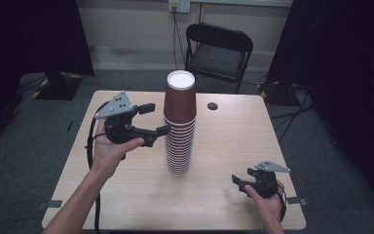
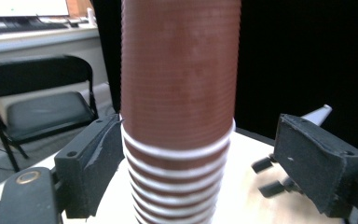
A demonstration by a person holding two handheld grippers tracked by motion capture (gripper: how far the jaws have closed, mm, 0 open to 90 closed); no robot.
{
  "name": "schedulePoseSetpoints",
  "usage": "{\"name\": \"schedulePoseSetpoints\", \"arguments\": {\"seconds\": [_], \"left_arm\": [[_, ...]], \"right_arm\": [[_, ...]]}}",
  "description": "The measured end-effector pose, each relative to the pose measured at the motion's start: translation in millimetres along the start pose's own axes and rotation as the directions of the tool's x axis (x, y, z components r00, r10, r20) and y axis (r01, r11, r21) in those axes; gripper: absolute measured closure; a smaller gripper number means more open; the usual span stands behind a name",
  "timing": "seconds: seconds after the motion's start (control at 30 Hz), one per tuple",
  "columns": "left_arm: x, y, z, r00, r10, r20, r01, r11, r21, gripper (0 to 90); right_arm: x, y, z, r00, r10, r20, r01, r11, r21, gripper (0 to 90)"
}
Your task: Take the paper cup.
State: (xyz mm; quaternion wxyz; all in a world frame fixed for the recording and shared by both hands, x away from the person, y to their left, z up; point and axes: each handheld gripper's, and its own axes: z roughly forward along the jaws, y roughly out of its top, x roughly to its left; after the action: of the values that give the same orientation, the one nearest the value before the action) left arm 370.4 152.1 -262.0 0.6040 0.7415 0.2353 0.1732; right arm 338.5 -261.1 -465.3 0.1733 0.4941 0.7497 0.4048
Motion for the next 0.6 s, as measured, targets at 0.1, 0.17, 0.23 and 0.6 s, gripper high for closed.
{"name": "schedulePoseSetpoints", "arguments": {"seconds": [0.1, 0.17, 0.23, 0.6], "left_arm": [[0.2, 6.2, 2.6, 0.9998, 0.016, 0.007, -0.016, 0.9998, 0.015, 15.6], [1.4, 13.9, 4.8, 0.9998, 0.02, -0.001, -0.02, 0.9998, -0.007, 15.5], [2.0, 19.3, 5.8, 0.9995, 0.031, 0.0, -0.031, 0.9995, -0.007, 15.5], [7.5, 44.5, 24.1, 0.9998, -0.006, 0.019, 0.007, 0.9999, -0.015, 15.5]], "right_arm": [[0.1, 0.0, 0.1, 1.0, -0.001, 0.002, 0.001, 1.0, 0.0, 26.4], [-0.2, -0.2, 0.3, 1.0, 0.002, 0.002, -0.002, 1.0, 0.002, 27.3], [-0.6, -0.5, 0.7, 1.0, 0.009, 0.0, -0.009, 1.0, 0.006, 27.5], [0.5, -1.4, 2.1, 0.9999, 0.015, -0.006, -0.015, 1.0, 0.01, 27.6]]}}
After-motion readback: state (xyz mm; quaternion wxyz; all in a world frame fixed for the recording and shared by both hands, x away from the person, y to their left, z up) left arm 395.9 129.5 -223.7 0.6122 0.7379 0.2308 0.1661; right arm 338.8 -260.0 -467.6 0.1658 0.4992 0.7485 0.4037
